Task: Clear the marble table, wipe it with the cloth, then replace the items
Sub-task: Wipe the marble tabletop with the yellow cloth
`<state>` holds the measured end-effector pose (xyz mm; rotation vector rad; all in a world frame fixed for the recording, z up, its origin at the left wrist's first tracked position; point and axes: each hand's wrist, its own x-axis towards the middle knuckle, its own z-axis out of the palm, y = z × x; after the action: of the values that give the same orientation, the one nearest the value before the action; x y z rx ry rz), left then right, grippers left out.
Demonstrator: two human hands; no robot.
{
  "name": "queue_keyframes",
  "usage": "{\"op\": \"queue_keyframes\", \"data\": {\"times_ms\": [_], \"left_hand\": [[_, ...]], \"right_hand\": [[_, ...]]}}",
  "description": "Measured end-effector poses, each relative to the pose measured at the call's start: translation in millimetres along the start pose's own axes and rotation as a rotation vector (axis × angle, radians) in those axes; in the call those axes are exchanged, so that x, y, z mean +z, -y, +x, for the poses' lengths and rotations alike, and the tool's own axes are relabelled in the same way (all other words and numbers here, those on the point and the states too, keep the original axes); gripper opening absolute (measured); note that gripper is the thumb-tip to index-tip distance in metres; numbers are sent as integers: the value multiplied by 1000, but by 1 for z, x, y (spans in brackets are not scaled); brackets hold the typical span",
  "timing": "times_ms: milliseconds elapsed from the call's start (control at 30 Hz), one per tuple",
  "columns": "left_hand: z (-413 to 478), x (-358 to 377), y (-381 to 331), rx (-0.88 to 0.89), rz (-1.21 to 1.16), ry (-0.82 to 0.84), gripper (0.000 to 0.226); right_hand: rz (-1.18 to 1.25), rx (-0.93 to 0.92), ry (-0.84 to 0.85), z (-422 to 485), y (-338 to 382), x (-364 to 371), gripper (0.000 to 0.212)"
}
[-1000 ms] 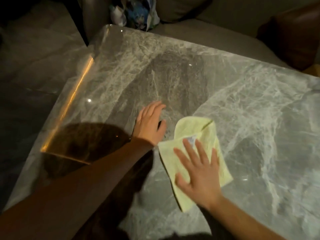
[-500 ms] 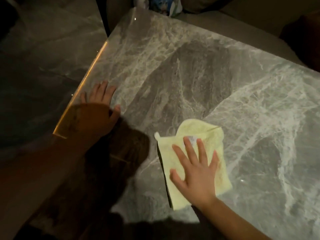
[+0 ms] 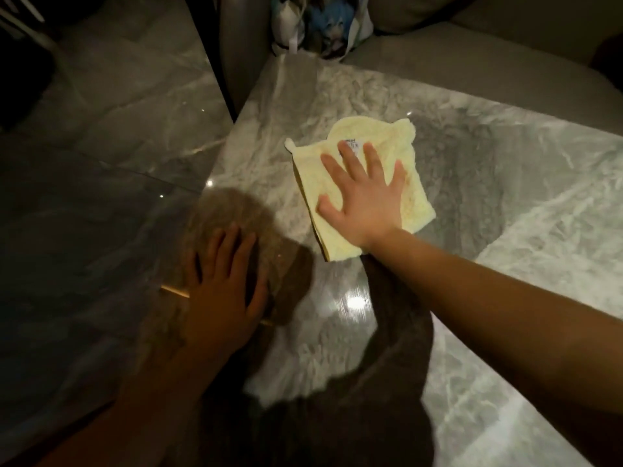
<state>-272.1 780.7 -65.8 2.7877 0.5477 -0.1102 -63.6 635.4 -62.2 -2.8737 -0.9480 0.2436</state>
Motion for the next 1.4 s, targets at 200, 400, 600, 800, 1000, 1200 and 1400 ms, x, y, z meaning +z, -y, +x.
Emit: {"op": "queue_keyframes", "data": {"times_ms": [200, 400, 600, 800, 1000, 1200, 1400], "left_hand": [[4, 4, 2, 22, 56, -55, 62], [4, 5, 6, 37, 65, -50, 66], [2, -2, 1, -16, -25, -10, 63], [2, -1, 4, -14, -41, -32, 63], [2, 0, 6, 0, 52, -58, 63], [0, 2, -3, 16, 37, -96, 65], [-48, -20, -24, -204, -558, -251, 49]], "right_hand": [[-13, -72, 23, 85, -1, -11, 66], [-6, 13, -56, 121, 14, -10, 65], [-36, -43, 5, 99, 14, -14, 64], [-41, -231, 68, 9, 16, -7, 69], [-40, -373, 110, -113, 17, 9, 70], [27, -464, 198, -248, 14, 16, 71], [90, -407, 216, -304, 11, 16, 52]]}}
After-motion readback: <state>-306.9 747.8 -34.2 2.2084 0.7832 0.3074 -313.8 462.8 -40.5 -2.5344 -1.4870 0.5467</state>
